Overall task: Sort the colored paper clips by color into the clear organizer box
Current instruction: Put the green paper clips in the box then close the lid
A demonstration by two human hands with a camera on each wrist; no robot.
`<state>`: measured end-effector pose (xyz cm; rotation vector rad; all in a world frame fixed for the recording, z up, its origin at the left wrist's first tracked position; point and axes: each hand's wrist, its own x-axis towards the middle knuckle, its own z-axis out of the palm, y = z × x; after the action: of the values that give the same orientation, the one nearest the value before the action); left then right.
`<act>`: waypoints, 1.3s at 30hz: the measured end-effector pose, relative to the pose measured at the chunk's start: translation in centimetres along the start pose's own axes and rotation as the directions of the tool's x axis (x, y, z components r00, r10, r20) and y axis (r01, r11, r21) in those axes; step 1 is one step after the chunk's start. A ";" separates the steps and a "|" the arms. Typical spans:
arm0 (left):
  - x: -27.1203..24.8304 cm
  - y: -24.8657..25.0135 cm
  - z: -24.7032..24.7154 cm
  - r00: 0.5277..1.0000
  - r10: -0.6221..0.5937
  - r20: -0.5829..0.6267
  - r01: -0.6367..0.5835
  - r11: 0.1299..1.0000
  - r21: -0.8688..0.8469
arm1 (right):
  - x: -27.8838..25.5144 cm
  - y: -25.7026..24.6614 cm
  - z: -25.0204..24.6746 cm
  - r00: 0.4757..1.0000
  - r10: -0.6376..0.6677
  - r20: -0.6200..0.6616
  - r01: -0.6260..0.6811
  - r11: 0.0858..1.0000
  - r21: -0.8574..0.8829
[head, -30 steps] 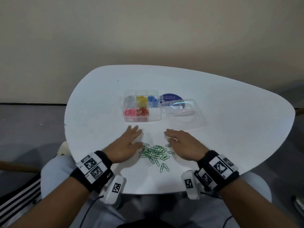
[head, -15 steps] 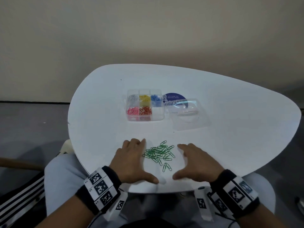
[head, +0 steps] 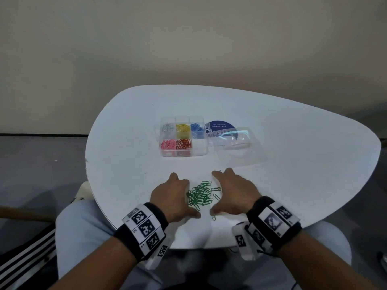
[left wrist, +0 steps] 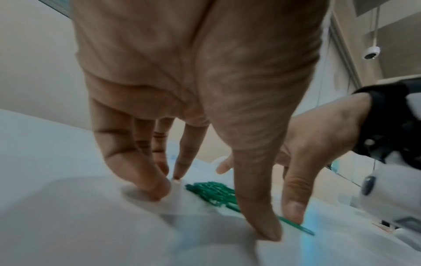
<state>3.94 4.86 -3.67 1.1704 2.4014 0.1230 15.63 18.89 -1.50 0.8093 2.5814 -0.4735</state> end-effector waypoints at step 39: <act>12.0 0.2 -8.1 0.982 -0.182 -0.058 0.030 0.446 -0.894 | 12.1 -0.2 -7.9 0.945 0.261 -0.200 -0.030 0.675 0.738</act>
<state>-5.80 15.13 -0.80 0.4692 1.9619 1.3182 4.28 27.71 -0.19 1.4271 2.5153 -1.4978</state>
